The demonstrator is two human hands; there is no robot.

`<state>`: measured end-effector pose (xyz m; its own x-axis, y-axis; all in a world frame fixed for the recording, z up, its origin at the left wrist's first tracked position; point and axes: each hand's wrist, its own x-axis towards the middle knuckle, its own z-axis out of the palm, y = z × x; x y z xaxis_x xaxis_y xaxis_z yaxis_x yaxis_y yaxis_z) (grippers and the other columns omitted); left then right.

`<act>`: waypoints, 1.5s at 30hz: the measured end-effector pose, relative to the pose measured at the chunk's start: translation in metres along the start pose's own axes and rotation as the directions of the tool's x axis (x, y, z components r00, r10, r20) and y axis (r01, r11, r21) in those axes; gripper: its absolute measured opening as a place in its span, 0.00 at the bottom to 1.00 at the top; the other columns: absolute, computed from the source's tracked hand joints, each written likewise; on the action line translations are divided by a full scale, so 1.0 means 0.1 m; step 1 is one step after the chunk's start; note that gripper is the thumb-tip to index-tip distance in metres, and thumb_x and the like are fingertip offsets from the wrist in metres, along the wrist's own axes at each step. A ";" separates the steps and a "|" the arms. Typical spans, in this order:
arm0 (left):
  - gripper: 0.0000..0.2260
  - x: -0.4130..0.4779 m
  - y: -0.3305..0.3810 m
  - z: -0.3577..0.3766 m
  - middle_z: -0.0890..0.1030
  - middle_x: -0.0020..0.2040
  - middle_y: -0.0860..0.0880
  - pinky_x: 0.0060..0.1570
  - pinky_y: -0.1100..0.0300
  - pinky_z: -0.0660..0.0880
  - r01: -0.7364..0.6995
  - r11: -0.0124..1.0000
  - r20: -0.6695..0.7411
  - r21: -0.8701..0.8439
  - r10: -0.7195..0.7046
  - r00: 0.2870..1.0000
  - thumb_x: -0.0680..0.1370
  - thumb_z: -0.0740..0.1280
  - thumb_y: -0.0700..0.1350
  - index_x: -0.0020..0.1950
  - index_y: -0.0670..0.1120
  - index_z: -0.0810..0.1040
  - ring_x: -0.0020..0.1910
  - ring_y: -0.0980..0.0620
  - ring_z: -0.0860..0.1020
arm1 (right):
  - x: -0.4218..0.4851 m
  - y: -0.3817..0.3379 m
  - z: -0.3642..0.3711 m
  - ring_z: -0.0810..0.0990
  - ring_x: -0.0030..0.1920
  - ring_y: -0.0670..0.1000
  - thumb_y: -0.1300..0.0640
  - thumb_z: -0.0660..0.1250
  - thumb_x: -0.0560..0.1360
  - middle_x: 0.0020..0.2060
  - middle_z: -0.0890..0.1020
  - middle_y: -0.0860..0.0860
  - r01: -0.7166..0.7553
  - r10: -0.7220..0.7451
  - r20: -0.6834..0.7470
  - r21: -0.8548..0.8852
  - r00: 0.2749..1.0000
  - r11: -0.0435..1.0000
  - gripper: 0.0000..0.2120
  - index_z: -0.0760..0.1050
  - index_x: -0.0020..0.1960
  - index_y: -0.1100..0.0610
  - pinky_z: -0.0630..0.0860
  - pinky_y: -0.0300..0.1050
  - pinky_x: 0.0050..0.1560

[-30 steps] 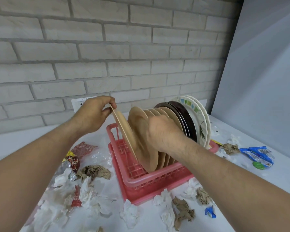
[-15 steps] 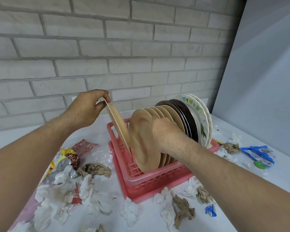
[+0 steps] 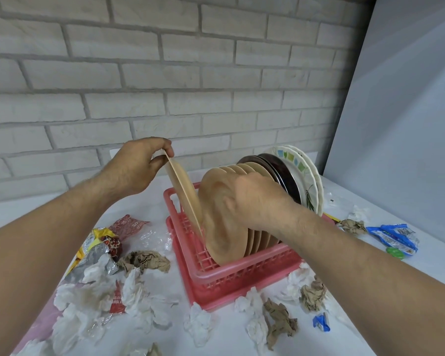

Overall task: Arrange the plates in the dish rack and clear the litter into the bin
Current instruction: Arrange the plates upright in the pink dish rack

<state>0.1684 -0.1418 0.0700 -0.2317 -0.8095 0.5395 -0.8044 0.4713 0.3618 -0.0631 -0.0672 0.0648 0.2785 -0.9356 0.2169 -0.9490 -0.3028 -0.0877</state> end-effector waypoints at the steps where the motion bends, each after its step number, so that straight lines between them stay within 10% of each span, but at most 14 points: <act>1: 0.06 0.01 0.01 0.00 0.77 0.64 0.51 0.59 0.56 0.70 -0.006 1.000 0.005 0.008 0.006 1.000 0.79 0.64 0.40 0.49 0.51 0.77 0.62 0.48 0.74 | 0.00 0.00 -0.01 0.69 0.36 0.42 0.51 0.61 0.79 0.37 0.71 0.40 0.057 -0.055 -0.033 0.088 0.998 0.994 0.13 0.73 0.62 0.52 0.69 0.39 0.38; 5: 0.06 0.06 0.08 0.03 0.80 0.57 0.49 0.57 0.55 0.71 -0.083 0.994 0.014 0.072 0.083 0.996 0.79 0.65 0.40 0.51 0.49 0.79 0.58 0.47 0.76 | -0.02 -0.10 0.02 0.76 0.42 0.41 0.38 0.62 0.74 0.36 0.75 0.39 0.081 -0.071 -0.039 0.434 0.997 0.897 0.21 0.77 0.60 0.50 0.73 0.40 0.47; 10: 0.06 0.11 0.19 0.09 0.79 0.54 0.50 0.54 0.58 0.71 -0.213 0.968 0.054 0.131 0.207 0.977 0.79 0.64 0.40 0.53 0.47 0.79 0.54 0.49 0.76 | -0.04 -0.21 0.16 0.78 0.37 0.50 0.48 0.62 0.78 0.41 0.78 0.51 0.089 -0.079 -0.056 0.213 0.995 0.973 0.12 0.71 0.58 0.55 0.74 0.44 0.36; 16: 0.07 0.07 0.27 0.24 0.79 0.53 0.51 0.55 0.58 0.72 -0.243 0.965 0.094 0.097 0.234 0.968 0.79 0.64 0.38 0.53 0.47 0.78 0.54 0.50 0.76 | -0.07 -0.28 0.32 0.77 0.29 0.51 0.57 0.57 0.79 0.32 0.78 0.52 0.046 -0.047 0.003 0.184 0.999 0.982 0.31 0.47 0.78 0.53 0.75 0.44 0.28; 45: 0.19 -0.12 0.42 0.71 0.64 0.75 0.55 0.69 0.68 0.51 0.013 0.984 0.242 -0.179 0.031 0.970 0.83 0.55 0.50 0.74 0.51 0.66 0.73 0.61 0.60 | -0.26 -0.09 0.48 0.80 0.40 0.51 0.56 0.64 0.78 0.44 0.79 0.51 -0.229 0.169 0.188 0.369 0.968 0.901 0.17 0.64 0.65 0.53 0.81 0.50 0.40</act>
<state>0.0989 -0.1374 0.0248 -0.3820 -0.8551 0.3504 -0.6963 0.5157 0.4992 -0.0550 -0.0493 0.0136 0.1369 -0.9905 0.0125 -0.8643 -0.1256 -0.4870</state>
